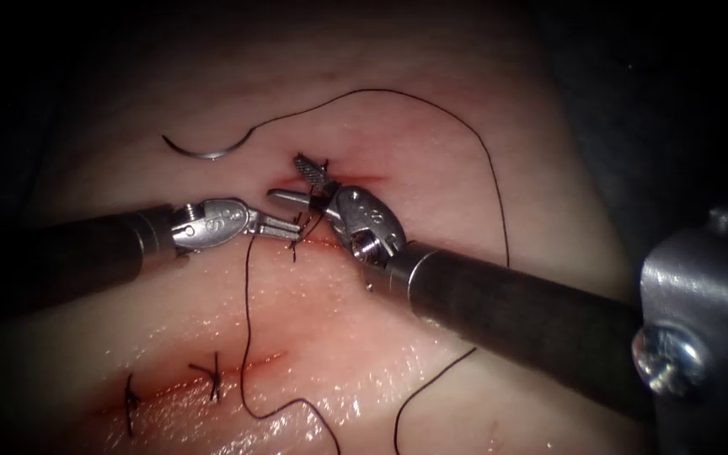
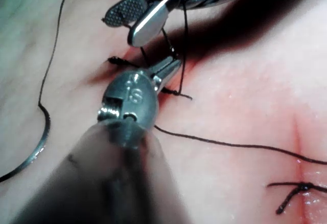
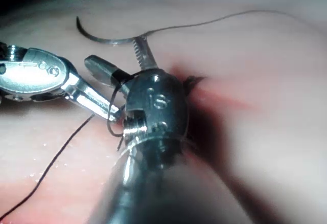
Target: Wound Closure
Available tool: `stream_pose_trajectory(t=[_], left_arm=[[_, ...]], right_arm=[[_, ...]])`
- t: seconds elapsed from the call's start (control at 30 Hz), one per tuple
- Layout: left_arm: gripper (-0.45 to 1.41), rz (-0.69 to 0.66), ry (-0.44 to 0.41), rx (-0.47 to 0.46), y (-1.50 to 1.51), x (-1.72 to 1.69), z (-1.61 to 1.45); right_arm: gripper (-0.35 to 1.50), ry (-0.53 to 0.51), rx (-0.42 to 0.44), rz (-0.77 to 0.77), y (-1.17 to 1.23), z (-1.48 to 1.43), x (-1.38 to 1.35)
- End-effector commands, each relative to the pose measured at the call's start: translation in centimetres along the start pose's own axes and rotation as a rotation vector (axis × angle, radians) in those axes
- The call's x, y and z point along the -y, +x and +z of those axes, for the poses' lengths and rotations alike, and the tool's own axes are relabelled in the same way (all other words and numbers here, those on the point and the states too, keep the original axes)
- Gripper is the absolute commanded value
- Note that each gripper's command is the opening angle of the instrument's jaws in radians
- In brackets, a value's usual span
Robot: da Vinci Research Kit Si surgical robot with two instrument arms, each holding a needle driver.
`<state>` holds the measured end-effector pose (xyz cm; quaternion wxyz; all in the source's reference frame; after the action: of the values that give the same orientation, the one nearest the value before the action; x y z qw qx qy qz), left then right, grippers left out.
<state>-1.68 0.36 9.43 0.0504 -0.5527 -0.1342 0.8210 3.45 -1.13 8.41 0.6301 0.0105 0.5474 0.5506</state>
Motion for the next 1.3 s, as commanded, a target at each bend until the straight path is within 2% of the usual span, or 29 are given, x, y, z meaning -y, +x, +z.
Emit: stream_pose_trajectory(t=[0.03,0.23,0.4,0.53,0.87,1.03,1.2,1.3], left_arm=[[-0.45,0.003,0.0,-0.001,-0.02,0.05,0.06],[-0.45,0.004,-0.001,-0.003,-0.02,0.06,0.07],[-0.45,-0.001,-0.004,-0.007,-0.02,0.07,0.09],[-0.45,0.001,-0.006,-0.009,-0.02,0.08,0.1],[-0.45,0.002,-0.008,-0.014,-0.02,0.1,0.13],[-0.45,0.003,-0.009,-0.019,0.0,0.1,0.18],[-0.45,0.007,-0.016,-0.027,0.01,0.09,0.2],[-0.45,0.009,-0.021,-0.024,0.01,0.08,0.21]], right_arm=[[1.15,-0.021,-0.005,-0.004,-0.05,0.1,0.0],[1.33,-0.124,-0.04,-0.034,-0.04,0.02,-0.04],[1.32,-0.174,-0.072,-0.04,-0.01,-0.04,-0.09],[1.32,-0.186,-0.072,-0.043,0.0,-0.08,-0.1],[1.33,-0.188,-0.153,-0.045,0.15,-0.42,0.03],[1.38,-0.163,-0.201,-0.064,0.14,-0.43,0.06],[1.48,-0.126,-0.304,-0.116,0.15,-0.41,0.0],[1.48,-0.166,-0.293,-0.113,0.09,-0.41,0.0]])
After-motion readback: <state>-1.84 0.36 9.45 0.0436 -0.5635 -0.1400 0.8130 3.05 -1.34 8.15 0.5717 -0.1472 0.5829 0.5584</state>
